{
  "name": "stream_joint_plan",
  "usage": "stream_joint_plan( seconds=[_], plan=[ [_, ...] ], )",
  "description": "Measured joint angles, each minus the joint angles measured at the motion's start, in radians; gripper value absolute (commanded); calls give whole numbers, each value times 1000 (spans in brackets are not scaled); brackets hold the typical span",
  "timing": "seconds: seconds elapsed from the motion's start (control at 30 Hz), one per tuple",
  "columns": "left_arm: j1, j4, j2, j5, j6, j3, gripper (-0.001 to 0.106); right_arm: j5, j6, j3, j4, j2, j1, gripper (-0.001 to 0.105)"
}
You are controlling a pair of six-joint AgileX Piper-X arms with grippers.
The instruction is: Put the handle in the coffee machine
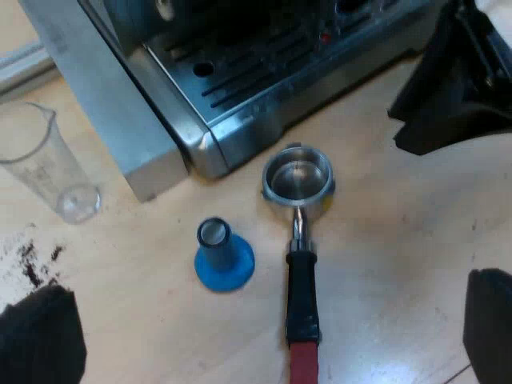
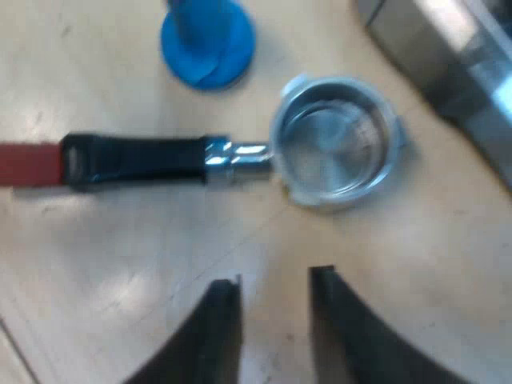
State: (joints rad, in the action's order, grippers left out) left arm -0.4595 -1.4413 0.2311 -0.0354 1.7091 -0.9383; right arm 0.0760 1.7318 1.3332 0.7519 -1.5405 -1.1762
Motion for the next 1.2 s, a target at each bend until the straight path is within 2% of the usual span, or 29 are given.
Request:
stream_joint_plan(
  seconds=[0.13,0.5,0.67,0.8,0.93,1.2],
  plan=[
    [0,-6,-50,-20,15,0,98,-12,9,0,-15,1,2,67],
    [0,-24,-68,-25,26,13,98,-102,10,0,-172,-51,49,67],
    [0,-27,-68,-33,28,56,98,-121,66,4,-195,-114,71,67],
    [0,-32,-68,-51,28,63,98,-134,88,38,-195,-164,78,68],
    [0,-32,-68,-51,28,63,98,-134,86,94,-180,-215,86,76],
    [0,-32,-68,-51,28,63,98,-132,85,157,-143,-286,94,76]
  ],
)
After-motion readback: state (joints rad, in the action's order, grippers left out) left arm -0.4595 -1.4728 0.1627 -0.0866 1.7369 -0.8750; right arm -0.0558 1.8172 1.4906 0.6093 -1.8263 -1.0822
